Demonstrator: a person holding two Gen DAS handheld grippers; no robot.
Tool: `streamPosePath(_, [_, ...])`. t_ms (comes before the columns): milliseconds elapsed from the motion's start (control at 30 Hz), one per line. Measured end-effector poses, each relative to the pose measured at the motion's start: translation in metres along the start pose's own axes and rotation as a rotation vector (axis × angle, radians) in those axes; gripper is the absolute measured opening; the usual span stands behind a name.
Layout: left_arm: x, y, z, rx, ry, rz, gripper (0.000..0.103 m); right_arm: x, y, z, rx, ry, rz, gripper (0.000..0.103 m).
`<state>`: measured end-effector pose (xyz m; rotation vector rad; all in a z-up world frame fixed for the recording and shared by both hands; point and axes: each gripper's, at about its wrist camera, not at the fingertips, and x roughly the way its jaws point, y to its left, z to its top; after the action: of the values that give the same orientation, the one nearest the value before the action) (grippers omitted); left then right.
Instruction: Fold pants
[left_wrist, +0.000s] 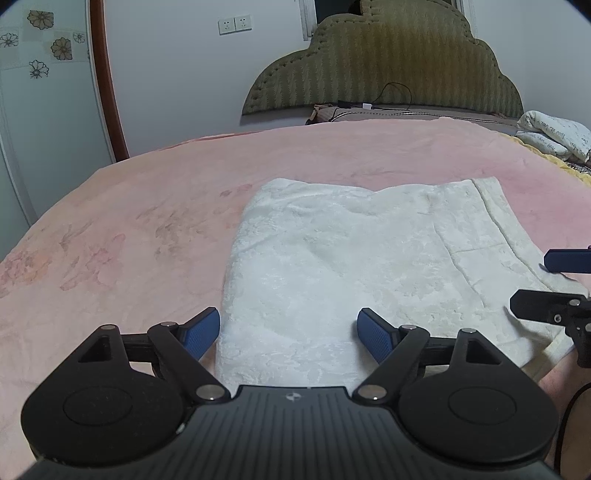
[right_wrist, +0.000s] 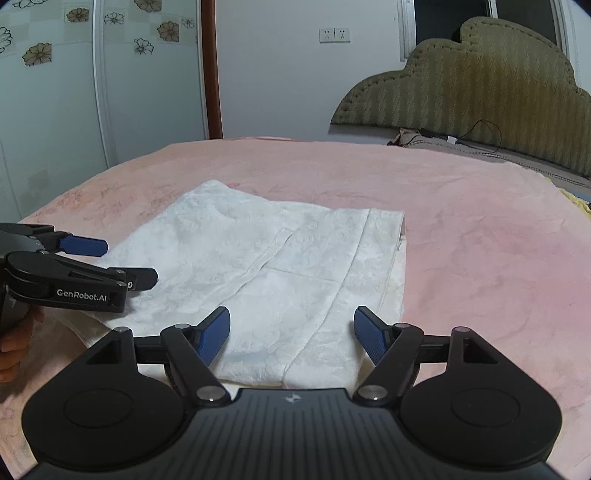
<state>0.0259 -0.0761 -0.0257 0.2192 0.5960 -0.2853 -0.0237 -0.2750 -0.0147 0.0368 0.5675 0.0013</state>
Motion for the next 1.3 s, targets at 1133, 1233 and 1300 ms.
streamPosePath(1133, [0.007,-0.024,-0.002,-0.022,-0.040,0.060,0.088,0.020,0.009,0.000,-0.046,0.002,-0.027,0.044])
streamPosePath(1233, [0.007,-0.024,-0.003,-0.027,-0.042,0.060,0.089,0.020,0.009,0.000,-0.043,0.001,-0.027,0.045])
streamPosePath(1300, [0.007,-0.024,-0.003,-0.030,-0.043,0.061,0.090,0.018,0.010,0.001,-0.040,-0.006,-0.027,0.045])
